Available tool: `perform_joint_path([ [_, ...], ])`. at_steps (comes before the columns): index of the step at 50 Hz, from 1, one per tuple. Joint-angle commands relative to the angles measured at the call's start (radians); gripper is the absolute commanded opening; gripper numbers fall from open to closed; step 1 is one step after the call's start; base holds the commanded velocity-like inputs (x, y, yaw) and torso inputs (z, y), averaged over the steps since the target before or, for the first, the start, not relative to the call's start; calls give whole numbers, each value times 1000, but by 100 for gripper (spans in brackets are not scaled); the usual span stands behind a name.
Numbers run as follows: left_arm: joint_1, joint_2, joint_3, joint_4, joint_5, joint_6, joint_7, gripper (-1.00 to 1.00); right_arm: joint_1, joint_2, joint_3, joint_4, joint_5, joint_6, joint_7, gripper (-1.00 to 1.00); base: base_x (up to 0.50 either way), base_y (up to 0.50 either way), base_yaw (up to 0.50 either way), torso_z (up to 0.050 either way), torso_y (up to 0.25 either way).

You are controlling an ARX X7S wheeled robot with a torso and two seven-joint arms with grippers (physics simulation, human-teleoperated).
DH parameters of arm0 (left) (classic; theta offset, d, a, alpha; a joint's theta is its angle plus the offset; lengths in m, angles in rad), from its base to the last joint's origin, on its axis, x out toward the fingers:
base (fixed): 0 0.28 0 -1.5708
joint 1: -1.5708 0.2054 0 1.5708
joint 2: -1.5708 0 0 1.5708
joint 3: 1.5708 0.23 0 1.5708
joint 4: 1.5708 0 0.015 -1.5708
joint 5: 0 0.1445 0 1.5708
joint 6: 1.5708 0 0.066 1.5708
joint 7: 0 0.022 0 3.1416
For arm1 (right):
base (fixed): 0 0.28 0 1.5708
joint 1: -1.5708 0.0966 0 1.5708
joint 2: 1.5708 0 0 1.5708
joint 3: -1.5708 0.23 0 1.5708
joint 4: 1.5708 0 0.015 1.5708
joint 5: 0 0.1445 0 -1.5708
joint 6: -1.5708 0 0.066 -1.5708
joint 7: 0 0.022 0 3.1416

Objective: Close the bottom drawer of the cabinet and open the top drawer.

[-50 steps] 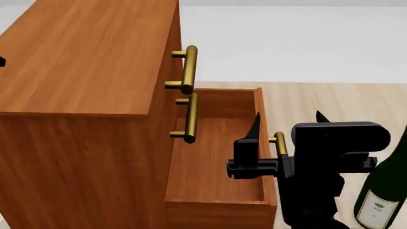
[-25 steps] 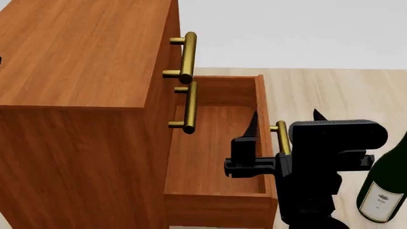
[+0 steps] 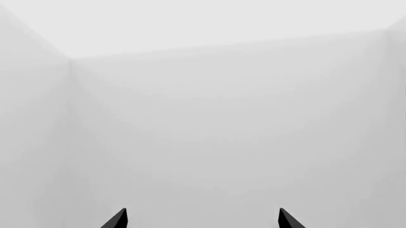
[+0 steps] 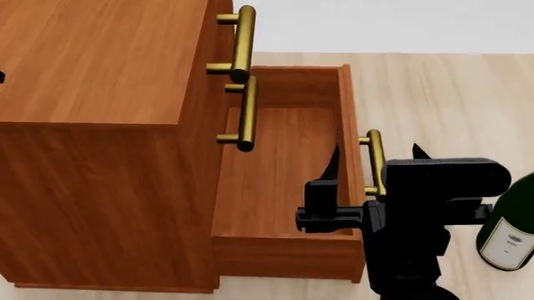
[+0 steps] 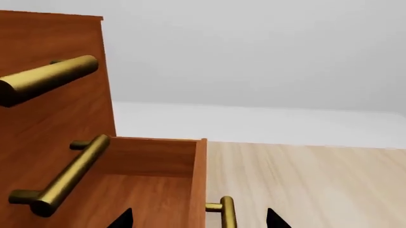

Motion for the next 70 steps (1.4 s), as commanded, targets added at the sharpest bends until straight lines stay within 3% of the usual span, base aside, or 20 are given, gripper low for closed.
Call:
perform_joint_path([
  [1,-3,-2,6,-4,-2,1,-4,100,-4,4,3,4,4,-6,4,100,0,0,0,0,-115],
  [14,-4,-3,7,-9,-5,8,-9,100,-19,11,16,12,-1,-21,24,100,-1,0,0,0,-109],
  [70,-19,-4,36,-25,-12,24,-30,100,-143,31,168,88,55,-111,67,100,0,0,0,0,0],
])
